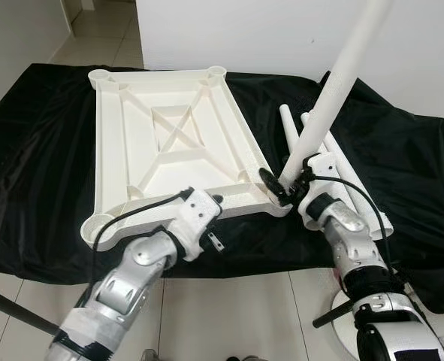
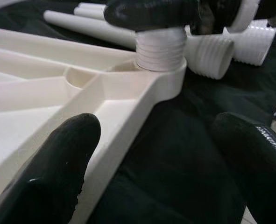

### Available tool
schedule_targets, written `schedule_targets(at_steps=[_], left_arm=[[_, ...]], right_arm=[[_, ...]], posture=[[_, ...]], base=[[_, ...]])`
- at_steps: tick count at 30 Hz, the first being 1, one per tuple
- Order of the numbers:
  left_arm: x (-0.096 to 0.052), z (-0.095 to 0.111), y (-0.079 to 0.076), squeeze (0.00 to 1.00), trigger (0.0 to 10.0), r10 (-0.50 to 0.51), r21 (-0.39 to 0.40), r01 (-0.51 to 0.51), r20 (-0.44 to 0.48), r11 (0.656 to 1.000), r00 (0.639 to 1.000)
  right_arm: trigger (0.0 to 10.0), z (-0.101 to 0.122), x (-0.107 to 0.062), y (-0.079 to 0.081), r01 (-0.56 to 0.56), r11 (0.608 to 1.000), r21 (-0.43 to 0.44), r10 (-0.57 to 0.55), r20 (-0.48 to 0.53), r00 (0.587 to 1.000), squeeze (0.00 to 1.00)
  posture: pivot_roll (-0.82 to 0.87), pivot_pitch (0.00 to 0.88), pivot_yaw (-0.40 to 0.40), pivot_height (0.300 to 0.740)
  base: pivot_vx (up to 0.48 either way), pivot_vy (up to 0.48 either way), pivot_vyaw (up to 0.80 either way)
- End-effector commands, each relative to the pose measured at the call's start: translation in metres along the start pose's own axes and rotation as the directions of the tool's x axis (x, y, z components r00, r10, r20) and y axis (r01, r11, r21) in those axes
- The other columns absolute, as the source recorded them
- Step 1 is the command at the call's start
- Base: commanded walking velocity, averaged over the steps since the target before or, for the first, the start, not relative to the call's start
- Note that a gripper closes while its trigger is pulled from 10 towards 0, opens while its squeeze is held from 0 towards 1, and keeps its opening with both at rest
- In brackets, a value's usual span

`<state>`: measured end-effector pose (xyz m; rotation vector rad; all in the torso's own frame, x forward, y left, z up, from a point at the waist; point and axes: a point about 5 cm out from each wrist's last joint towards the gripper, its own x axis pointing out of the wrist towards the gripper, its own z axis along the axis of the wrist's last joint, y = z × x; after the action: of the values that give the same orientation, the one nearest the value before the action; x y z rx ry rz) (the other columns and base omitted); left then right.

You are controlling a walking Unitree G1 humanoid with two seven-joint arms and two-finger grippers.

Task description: Building children table

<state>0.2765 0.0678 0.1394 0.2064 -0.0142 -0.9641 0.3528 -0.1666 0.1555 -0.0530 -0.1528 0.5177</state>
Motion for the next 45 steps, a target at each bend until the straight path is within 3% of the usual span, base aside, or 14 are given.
schedule_targets(at_steps=[1,11,12,13,14,25,27,32,34,37,40,41,43,45], left_arm=[[0.000,-0.001,-0.004,0.00,10.0,-0.036,-0.017,0.036,-0.007,0.999,0.999],[-0.001,0.005,0.002,0.00,10.0,-0.017,-0.043,0.016,-0.011,0.999,1.000],[-0.001,0.005,0.002,0.00,10.0,-0.015,-0.044,0.014,-0.012,0.999,1.000],[-0.001,0.006,0.003,0.00,10.0,-0.014,-0.047,0.013,-0.015,0.999,1.000],[-0.001,0.006,0.003,0.00,10.0,-0.013,-0.048,0.012,-0.016,0.999,1.000],[-0.001,0.007,0.003,0.00,10.0,-0.008,-0.053,0.007,-0.016,0.999,1.000],[-0.001,0.008,0.004,0.00,10.0,0.000,-0.064,-0.001,-0.011,0.998,1.000],[0.000,0.009,0.006,0.00,10.0,0.009,-0.074,-0.010,-0.007,0.997,1.000],[0.000,0.010,0.009,0.00,10.0,0.018,-0.079,-0.018,-0.005,0.997,1.000],[0.000,0.010,0.010,0.00,10.0,0.020,-0.080,-0.020,-0.004,0.997,1.000],[0.000,0.011,0.012,0.00,10.0,0.025,-0.080,-0.025,-0.004,0.997,1.000],[0.000,0.011,0.012,0.00,10.0,0.025,-0.080,-0.025,-0.004,0.997,1.000],[0.000,0.012,0.014,0.00,10.0,0.027,-0.078,-0.027,-0.003,0.997,1.000],[0.000,0.012,0.014,0.00,10.0,0.027,-0.078,-0.027,-0.002,0.997,1.000]], right_arm=[[0.0,-0.003,-0.002,-0.005,0.001,1.000,0.009,-0.001,-0.016,1.000,0.00],[0.0,-0.007,-0.008,-0.014,0.026,0.999,0.038,-0.025,-0.027,0.999,0.00],[2.9,-0.008,-0.008,-0.014,0.035,0.998,0.049,-0.034,-0.027,0.999,0.00],[7.7,-0.009,-0.008,-0.014,0.041,0.998,0.057,-0.039,-0.026,0.999,0.00],[10.0,-0.009,-0.008,-0.014,0.051,0.996,0.068,-0.050,-0.023,0.998,0.00],[10.0,-0.014,-0.003,-0.002,0.222,0.969,0.111,-0.219,-0.037,0.975,0.00],[10.0,-0.018,-0.003,0.002,0.328,0.934,0.141,-0.322,-0.068,0.944,0.00],[10.0,-0.020,-0.005,0.004,0.412,0.901,0.135,-0.402,-0.093,0.911,0.00],[10.0,-0.022,-0.008,0.010,0.521,0.843,0.130,-0.507,-0.126,0.853,0.00],[10.0,-0.023,-0.010,0.013,0.558,0.820,0.126,-0.542,-0.141,0.829,0.00],[10.0,-0.026,-0.012,0.028,0.656,0.741,0.143,-0.637,-0.159,0.754,0.00],[10.0,-0.026,-0.012,0.028,0.656,0.741,0.143,-0.637,-0.159,0.754,0.00],[10.0,-0.023,-0.014,0.040,0.723,0.676,0.146,-0.706,-0.153,0.691,0.00],[10.0,-0.021,-0.014,0.043,0.735,0.660,0.155,-0.720,-0.150,0.678,0.00]], posture=[[0.05,0.068,-0.058,0.740],[0.05,0.092,-0.050,0.740],[0.04,0.095,-0.050,0.740],[0.04,0.095,-0.050,0.740],[0.04,0.098,-0.049,0.740],[0.04,0.097,-0.053,0.740],[0.04,0.093,-0.058,0.740],[0.04,0.091,-0.058,0.740],[0.04,0.090,-0.057,0.740],[0.04,0.090,-0.057,0.740],[0.03,0.090,-0.054,0.740],[0.03,0.090,-0.054,0.740],[0.03,0.089,-0.053,0.740],[0.03,0.089,-0.051,0.740]], base=[[0.000,0.000,0.00],[0.000,0.000,0.00],[0.000,0.000,0.00],[0.000,0.000,0.00],[0.000,0.000,0.00],[0.000,0.000,0.00],[0.000,0.000,0.00],[0.000,0.000,0.00],[0.000,0.000,0.00],[0.000,0.000,0.00],[0.000,0.000,0.00],[0.000,0.000,0.00],[0.000,0.000,0.00],[0.000,0.000,0.00]])
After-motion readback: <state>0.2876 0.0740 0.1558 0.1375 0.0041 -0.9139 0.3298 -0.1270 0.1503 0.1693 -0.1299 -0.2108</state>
